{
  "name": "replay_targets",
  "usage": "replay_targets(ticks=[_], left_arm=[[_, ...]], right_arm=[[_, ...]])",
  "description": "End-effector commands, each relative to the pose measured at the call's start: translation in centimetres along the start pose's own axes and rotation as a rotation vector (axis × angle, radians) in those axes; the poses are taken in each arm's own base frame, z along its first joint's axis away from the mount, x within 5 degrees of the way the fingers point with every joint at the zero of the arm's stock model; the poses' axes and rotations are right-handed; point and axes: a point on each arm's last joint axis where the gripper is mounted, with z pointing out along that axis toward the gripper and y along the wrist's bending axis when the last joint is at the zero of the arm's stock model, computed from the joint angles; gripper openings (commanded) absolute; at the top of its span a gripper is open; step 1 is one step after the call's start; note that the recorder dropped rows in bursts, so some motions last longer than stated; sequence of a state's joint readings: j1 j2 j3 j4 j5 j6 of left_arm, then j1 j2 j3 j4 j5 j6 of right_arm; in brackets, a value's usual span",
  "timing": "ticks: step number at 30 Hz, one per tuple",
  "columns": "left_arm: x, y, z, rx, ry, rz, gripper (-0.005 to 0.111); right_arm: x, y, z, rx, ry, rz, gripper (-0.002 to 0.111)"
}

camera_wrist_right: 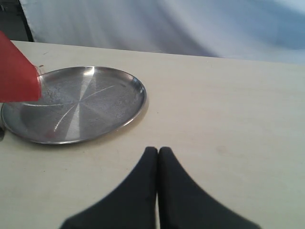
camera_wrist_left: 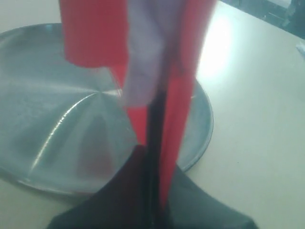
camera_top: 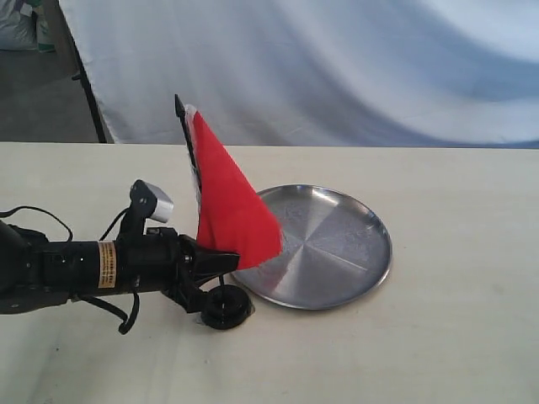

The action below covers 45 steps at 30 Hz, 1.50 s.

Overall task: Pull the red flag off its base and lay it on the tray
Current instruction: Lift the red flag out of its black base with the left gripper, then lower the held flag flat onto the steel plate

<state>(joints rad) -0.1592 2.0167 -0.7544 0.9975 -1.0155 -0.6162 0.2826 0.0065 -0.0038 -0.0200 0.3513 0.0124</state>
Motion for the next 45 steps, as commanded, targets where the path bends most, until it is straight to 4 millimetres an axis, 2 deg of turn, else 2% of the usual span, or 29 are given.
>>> replay_targets(ticks=[1, 8, 15, 18, 21, 25, 29, 33, 39, 45], left_arm=[[-1.2, -0.9, 0.0, 0.087, -0.106, 0.002, 0.000], [-1.0, -1.2, -0.1, 0.122, -0.091, 0.021, 0.000], [-1.6, -1.4, -0.1, 0.148, -0.155, 0.013, 0.000], [-2.1, -1.1, 0.0, 0.138, -0.171, -0.057, 0.000], [-3.5, -0.5, 0.4, 0.158, -0.194, -0.204, 0.000], [-6.8, 0.3, 1.5, 0.230, -0.212, -0.409, 0.000], [-8.9, 0.8, 3.4, 0.179, -0.069, -0.527, 0.000], [-10.0, 0.3, 5.1, 0.105, 0.055, -0.539, 0.000], [-9.5, -0.3, 6.8, -0.023, 0.111, -0.555, 0.000], [-6.5, 0.3, 8.7, -0.025, 0.173, -0.648, 0.000]], right_arm=[[0.1, 0.0, 0.0, 0.000, -0.006, -0.002, 0.000], [0.1, 0.0, 0.0, 0.000, -0.006, -0.002, 0.000], [0.1, 0.0, 0.0, 0.000, -0.006, -0.002, 0.000], [0.1, 0.0, 0.0, 0.000, -0.006, -0.002, 0.000], [0.1, 0.0, 0.0, 0.000, -0.006, -0.002, 0.000], [0.1, 0.0, 0.0, 0.000, -0.006, -0.002, 0.000], [0.1, 0.0, 0.0, 0.000, -0.006, -0.002, 0.000], [0.1, 0.0, 0.0, 0.000, -0.006, -0.002, 0.000], [0.1, 0.0, 0.0, 0.000, -0.006, -0.002, 0.000], [0.1, 0.0, 0.0, 0.000, -0.006, -0.002, 0.000]])
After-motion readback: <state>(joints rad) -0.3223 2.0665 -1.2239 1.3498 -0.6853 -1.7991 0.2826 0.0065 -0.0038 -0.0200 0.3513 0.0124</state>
